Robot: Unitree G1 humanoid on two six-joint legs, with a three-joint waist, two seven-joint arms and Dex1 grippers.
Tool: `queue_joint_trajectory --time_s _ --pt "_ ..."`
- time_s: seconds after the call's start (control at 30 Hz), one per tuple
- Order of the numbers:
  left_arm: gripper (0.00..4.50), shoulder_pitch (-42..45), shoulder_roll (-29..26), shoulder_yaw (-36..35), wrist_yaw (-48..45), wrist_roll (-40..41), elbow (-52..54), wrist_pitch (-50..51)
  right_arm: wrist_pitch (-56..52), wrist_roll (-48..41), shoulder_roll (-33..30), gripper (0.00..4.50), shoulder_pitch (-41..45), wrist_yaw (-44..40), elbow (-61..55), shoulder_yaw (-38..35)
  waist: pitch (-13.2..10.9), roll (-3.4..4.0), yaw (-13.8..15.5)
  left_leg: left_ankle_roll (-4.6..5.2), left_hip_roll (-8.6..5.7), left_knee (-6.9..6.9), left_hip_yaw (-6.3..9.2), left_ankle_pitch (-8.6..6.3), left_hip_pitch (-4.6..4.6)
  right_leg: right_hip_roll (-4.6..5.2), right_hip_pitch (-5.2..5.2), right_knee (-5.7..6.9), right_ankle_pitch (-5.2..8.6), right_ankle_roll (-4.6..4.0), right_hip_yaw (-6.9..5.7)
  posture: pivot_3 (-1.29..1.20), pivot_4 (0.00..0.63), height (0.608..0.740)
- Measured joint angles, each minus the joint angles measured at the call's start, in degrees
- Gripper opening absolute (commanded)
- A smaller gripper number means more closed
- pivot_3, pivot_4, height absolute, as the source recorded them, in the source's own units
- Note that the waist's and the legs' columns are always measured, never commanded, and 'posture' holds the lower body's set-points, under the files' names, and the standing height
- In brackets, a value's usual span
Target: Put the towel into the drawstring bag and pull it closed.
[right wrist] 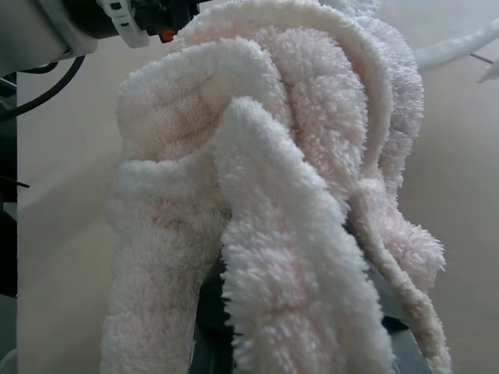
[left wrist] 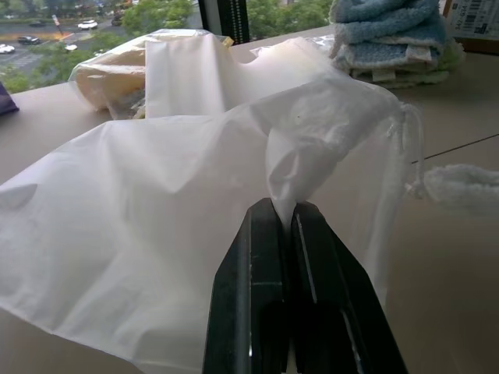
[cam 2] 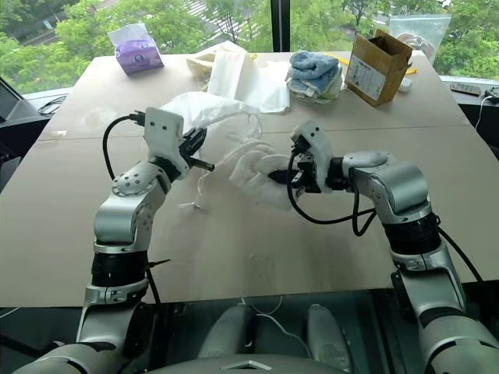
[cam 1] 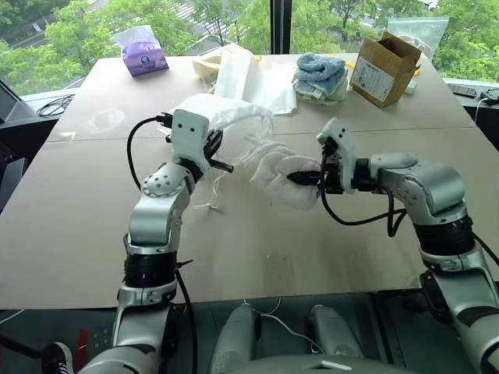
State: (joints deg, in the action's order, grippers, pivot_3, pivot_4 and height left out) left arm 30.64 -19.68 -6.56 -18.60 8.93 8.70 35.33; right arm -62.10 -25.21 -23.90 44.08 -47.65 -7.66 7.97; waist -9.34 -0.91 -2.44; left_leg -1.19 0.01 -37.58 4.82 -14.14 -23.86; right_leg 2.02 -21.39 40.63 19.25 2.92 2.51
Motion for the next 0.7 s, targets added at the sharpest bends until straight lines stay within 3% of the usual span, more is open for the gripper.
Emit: queue_joint_trajectory --time_s 0.43,0.7 --pt "0.00 -4.09 -1.96 0.35 -10.52 13.58 7.07 8.28 6.59 5.93 4.17 0.03 3.95 9.62 10.24 1.02 -0.01 0.01 -0.19 -0.04 0.03 0.04 -0.07 0.02 0.00 -0.03 -0.07 0.03 0.00 -0.01 0.09 0.00 0.150 0.740" --pt "0.00 -3.82 -3.53 1.85 -13.83 17.24 8.70 9.83 7.41 7.83 5.44 0.03 5.44 13.88 14.54 0.21 -0.02 0.02 0.00 -0.04 0.02 0.05 -0.10 0.02 0.00 -0.01 -0.07 0.00 0.00 -0.01 0.10 0.00 0.150 0.740"
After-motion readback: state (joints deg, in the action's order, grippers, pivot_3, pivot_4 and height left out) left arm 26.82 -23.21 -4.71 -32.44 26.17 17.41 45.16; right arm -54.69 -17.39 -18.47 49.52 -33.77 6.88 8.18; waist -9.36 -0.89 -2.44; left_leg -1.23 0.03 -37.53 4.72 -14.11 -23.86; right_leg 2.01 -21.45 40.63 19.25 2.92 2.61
